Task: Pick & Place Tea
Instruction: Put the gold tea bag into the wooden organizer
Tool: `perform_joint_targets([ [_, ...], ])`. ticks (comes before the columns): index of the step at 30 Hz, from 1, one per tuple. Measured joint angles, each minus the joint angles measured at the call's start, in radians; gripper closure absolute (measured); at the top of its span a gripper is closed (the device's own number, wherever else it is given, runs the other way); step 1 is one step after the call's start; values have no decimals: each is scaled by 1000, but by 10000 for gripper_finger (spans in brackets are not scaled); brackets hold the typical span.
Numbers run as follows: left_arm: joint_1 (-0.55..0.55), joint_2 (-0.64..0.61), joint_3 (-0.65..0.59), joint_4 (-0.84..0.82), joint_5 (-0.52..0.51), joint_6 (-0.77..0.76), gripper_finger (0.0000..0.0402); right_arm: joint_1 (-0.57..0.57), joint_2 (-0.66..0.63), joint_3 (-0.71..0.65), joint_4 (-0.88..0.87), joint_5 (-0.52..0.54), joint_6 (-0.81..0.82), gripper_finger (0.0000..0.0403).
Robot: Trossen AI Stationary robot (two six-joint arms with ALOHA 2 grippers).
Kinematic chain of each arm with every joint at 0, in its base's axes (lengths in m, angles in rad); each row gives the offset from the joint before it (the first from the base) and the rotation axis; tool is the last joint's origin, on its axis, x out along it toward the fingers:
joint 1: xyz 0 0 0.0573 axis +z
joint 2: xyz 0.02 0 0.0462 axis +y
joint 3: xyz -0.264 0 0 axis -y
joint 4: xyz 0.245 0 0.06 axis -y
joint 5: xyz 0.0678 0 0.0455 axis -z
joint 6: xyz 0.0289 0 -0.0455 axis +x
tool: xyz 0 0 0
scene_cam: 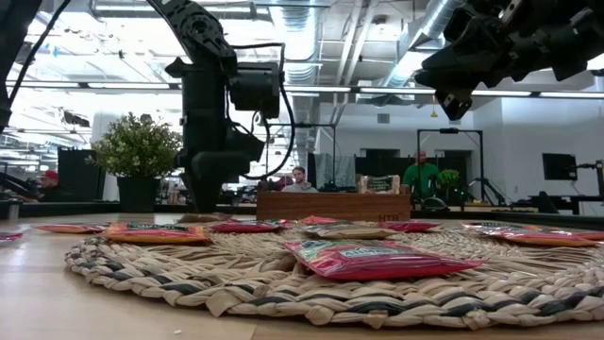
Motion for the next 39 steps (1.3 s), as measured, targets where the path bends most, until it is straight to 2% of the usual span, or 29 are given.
perform_joint_targets([
  [13,2,2,148,-156,-46,60,401,0,0,0,0,0,19,316],
  [22,47,1,159,-218,-52,63,396,0,0,0,0,0,19,316],
  [27,74,0,160,-230,-33,91,357,0,0,0,0,-1,19,316],
  [33,79,0,160,-224,-7,182,283,0,0,0,0,-1,19,316],
  [39,79,-1,161,-224,-55,279,235,0,0,0,0,-1,28,316],
])
